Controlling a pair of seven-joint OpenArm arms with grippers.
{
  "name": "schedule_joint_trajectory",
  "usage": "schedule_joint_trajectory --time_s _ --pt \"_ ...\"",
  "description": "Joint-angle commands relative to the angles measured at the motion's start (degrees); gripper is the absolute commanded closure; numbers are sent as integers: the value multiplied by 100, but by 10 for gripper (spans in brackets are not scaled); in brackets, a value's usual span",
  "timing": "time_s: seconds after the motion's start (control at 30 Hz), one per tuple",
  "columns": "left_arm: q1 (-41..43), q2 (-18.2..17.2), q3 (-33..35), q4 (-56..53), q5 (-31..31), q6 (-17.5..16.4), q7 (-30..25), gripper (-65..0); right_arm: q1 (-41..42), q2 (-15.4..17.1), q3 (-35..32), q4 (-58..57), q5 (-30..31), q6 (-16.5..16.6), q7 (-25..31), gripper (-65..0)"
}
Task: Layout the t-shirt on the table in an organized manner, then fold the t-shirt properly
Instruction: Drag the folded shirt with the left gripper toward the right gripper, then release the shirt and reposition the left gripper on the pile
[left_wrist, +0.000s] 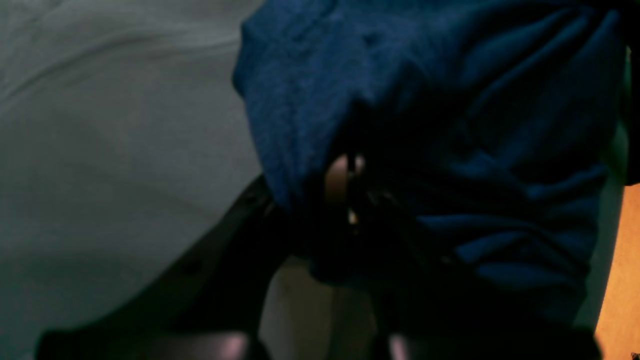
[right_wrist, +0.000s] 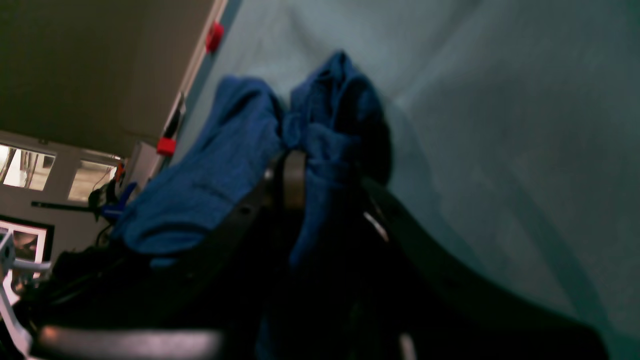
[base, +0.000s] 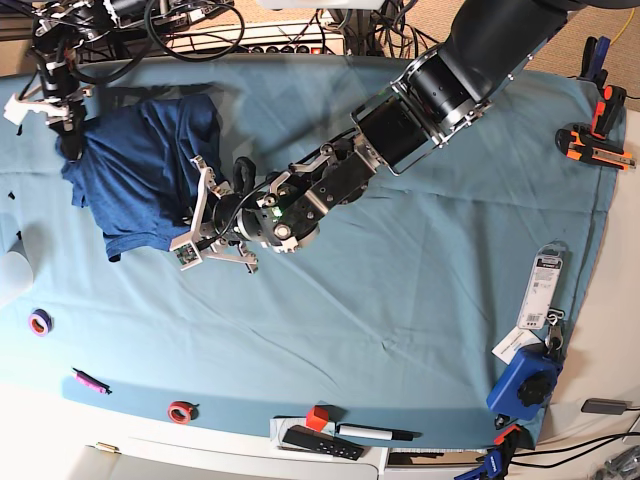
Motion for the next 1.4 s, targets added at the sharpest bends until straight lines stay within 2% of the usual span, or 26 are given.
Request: schedule_joint_trajectory --time_s 0.0,0.5,0.8,0.83,0.9,0.93,1.0,1.17,1.37 --pt "-175 145 -24 98 9 24 -243 0 -31 66 11 98 203 43 87 0" --pt "-170 145 -24 63 26 24 -273 0 -496 -11 37 98 581 43 -122 0" --pt "-170 145 -22 61 31 17 -271 0 -457 74 -81 98 485 43 -284 0" --pt "-170 145 -24 61 59 15 -271 -35 -457 107 -138 98 463 43 -321 -31" --pt "-170 145 -24 61 111 -7 -271 -188 -455 153 -234 98 472 43 -313 -190" --pt "-173 145 -24 61 166 -4 -273 -249 -455 164 -271 98 472 43 -256 -245" --pt "-173 145 -24 61 273 -2 -273 -321 -455 197 -332 98 472 43 -129 -274" --pt "-188 145 -24 61 422 0 -273 -326 -382 332 -343 98 476 43 -107 -274" --pt "-304 145 -28 61 433 9 -267 -326 -348 702 -341 98 474 43 -105 -274"
